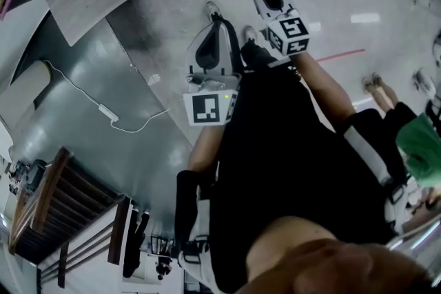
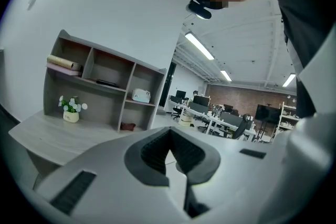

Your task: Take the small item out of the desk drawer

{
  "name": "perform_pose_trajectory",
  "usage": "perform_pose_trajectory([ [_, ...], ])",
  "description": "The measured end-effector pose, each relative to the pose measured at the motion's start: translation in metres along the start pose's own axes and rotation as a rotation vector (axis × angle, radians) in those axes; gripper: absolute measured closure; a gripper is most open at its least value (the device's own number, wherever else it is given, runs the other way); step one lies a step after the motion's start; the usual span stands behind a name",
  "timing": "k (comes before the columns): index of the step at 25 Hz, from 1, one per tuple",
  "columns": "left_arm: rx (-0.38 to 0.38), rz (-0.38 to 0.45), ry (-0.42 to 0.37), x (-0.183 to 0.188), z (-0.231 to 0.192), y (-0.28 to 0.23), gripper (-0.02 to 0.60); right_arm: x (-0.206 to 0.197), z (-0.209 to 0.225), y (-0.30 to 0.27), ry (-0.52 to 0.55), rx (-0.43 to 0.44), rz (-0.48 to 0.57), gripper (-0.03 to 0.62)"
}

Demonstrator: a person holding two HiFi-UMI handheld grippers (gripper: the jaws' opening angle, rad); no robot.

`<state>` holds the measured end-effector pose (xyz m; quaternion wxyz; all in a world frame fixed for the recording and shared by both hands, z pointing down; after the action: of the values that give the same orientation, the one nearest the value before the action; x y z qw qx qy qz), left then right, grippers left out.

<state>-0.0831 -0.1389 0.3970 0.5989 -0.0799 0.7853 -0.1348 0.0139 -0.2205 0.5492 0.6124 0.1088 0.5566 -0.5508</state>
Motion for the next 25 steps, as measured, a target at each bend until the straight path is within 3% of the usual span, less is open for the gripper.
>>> perform_pose_trajectory([
  [9, -0.009, -0.041, 0.021, -0.004, -0.03, -0.041, 0.584, -0.057, 0.056, -0.085, -0.091, -0.048, -0.12, 0.592],
  [14, -0.005, -0.055, 0.037, -0.009, -0.042, -0.057, 0.583, -0.108, 0.091, -0.122, -0.131, -0.088, -0.228, 0.525],
  [25, 0.001, -0.1, 0.065, -0.031, -0.058, -0.082, 0.584, -0.192, 0.159, -0.185, -0.187, -0.16, -0.407, 0.466],
])
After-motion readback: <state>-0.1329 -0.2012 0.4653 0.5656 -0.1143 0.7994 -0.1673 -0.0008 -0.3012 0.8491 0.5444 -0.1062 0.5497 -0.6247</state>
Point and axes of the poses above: the fingertips, and each gripper's own axes: y backward along the fingers, z to its right, x out of its top, the point moved 1 cm from there along y, backward along the fingers, and after that the axes turned 13 degrees about x, right-handed, at the moved point
